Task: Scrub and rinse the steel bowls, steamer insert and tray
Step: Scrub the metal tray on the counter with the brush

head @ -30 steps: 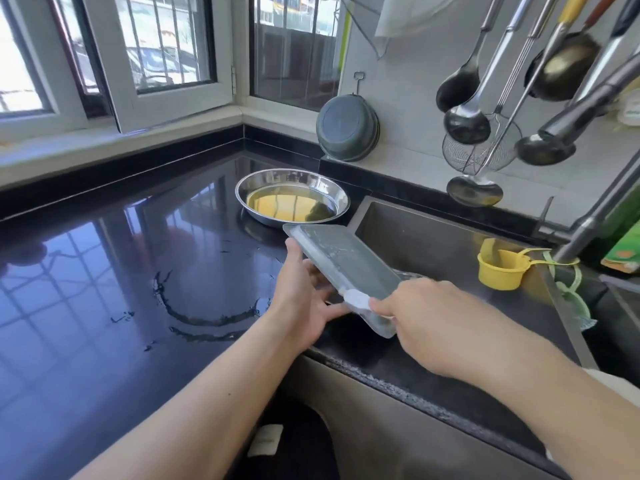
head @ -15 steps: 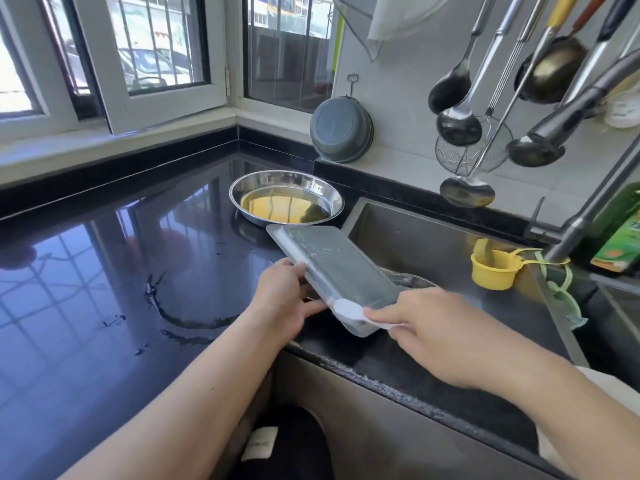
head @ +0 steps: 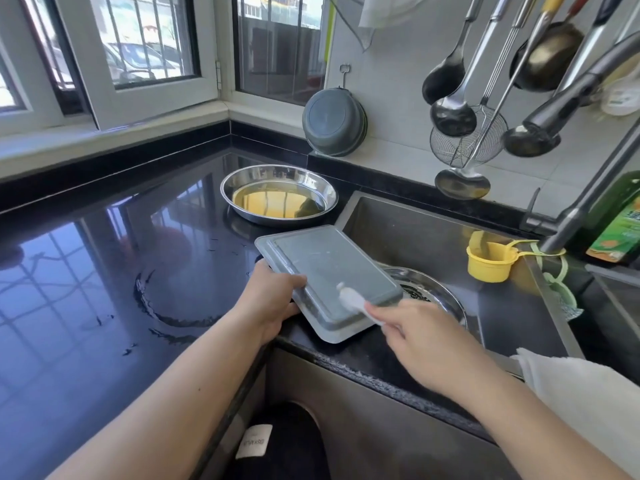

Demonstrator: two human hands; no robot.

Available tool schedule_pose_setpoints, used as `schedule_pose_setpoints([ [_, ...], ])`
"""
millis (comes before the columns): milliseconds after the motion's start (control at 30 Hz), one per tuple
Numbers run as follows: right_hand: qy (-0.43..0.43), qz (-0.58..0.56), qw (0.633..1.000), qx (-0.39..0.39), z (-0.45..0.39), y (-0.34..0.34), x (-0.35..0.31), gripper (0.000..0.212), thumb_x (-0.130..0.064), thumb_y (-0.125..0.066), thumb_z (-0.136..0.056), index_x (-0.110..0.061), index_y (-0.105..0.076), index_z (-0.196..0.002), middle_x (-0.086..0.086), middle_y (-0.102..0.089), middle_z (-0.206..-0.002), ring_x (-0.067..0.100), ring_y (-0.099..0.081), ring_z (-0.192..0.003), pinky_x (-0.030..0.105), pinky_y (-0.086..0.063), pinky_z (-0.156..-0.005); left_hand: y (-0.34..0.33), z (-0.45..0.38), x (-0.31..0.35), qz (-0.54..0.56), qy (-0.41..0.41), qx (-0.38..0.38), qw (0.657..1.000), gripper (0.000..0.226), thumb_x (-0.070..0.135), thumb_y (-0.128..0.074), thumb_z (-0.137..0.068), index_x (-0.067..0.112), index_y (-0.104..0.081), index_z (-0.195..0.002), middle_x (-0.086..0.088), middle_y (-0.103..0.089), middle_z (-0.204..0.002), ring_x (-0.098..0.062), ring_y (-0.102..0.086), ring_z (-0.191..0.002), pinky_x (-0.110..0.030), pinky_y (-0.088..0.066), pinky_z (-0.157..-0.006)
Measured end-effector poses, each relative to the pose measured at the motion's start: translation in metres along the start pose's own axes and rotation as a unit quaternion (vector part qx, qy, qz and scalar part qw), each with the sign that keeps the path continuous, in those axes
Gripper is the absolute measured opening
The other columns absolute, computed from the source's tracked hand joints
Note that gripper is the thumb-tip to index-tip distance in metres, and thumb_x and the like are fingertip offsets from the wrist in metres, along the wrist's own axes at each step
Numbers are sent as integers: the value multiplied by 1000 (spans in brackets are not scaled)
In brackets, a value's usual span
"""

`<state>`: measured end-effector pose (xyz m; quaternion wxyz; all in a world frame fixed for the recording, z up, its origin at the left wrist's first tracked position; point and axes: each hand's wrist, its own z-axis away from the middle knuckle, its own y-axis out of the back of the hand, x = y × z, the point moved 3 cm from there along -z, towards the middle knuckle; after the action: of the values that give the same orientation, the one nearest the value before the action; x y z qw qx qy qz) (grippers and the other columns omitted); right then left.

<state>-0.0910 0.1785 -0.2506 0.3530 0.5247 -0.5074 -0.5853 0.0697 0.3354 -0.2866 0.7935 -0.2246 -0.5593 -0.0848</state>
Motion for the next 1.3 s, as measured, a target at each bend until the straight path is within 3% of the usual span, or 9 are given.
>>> schedule_pose_setpoints([
  [100, -108, 48, 993, 15, -5, 4, 24, 47, -28, -42, -102, -56, -50, -139, -1, -63, -108, 28, -58, -102, 33, -41, -75, -1, 0, -2, -15, -14, 7, 1000, 40, -16, -52, -95, 11, -67, -121, -7, -80, -104, -25, -77, -97, -40, -65, -72],
  [267, -66, -25, 997, -45, 0, 4, 6, 48, -28, -45, -99, -60, -50, -134, -2, -58, -91, 21, -48, -77, 31, -43, -73, -3, -3, -4, -22, -24, 13, 999, 40, -17, -51, -95, 8, -66, -123, -11, -79, -106, -24, -78, -89, -38, -64, -64],
  [400, -170, 68, 983, -28, -29, 16, 58, 54, -20, -44, -96, -56, -55, -135, 6, -67, -112, 30, -58, -93, 35, -51, -74, -2, -4, -4, -26, -33, 15, 999, 42, -16, -53, -95, 11, -65, -125, -9, -79, -107, -23, -78, -92, -39, -65, -67],
  [533, -123, -10, 991, -51, -25, 10, 50, 44, -27, -42, -101, -56, -60, -129, -9, -53, -76, 18, -44, -73, 25, -35, -54, 0, -8, -5, -35, -46, 33, 998, 49, -18, -57, -89, 16, -60, -125, -10, -76, -110, -29, -76, -98, -46, -65, -70],
  [800, -125, -66, 989, -41, -12, 10, 54, 46, -18, -45, -100, -50, -62, -130, -9, -49, -59, 10, -41, -54, 20, -30, -47, 1, -9, -7, -56, -48, 40, 996, 55, -12, -61, -86, 19, -55, -131, -11, -74, -114, -30, -75, -100, -58, -62, -84],
  [900, -176, -29, 984, -8, -17, 15, 70, 48, -19, -44, -99, -49, -61, -133, -10, -48, -66, 11, -43, -58, 22, -29, -46, 1, -10, -8, -62, -46, 38, 996, 53, -11, -62, -85, 19, -56, -129, -11, -75, -114, -30, -76, -99, -59, -62, -84],
  [1067, -87, -24, 995, -52, -9, 9, 32, 48, -23, -43, -99, -55, -56, -132, -9, -52, -77, 13, -49, -60, 30, -41, -55, -1, -8, -7, -59, -58, 38, 996, 46, -15, -58, -88, 17, -60, -121, -9, -77, -107, -27, -77, -94, -54, -63, -82],
  [1167, -144, 63, 986, -46, -30, 20, 55, 49, -23, -43, -96, -54, -55, -132, 6, -65, -102, 27, -59, -85, 35, -48, -67, -1, -8, -8, -57, -53, 41, 996, 45, -14, -60, -89, 17, -59, -122, -9, -77, -108, -29, -77, -97, -56, -63, -82],
  [1300, -86, 13, 992, -88, -25, 14, 32, 52, -22, -40, -99, -57, -50, -136, 3, -63, -100, 22, -56, -75, 35, -48, -68, -1, -8, -8, -59, -53, 47, 996, 49, -12, -61, -89, 19, -57, -126, -10, -75, -110, -29, -77, -95, -56, -63, -81],
])
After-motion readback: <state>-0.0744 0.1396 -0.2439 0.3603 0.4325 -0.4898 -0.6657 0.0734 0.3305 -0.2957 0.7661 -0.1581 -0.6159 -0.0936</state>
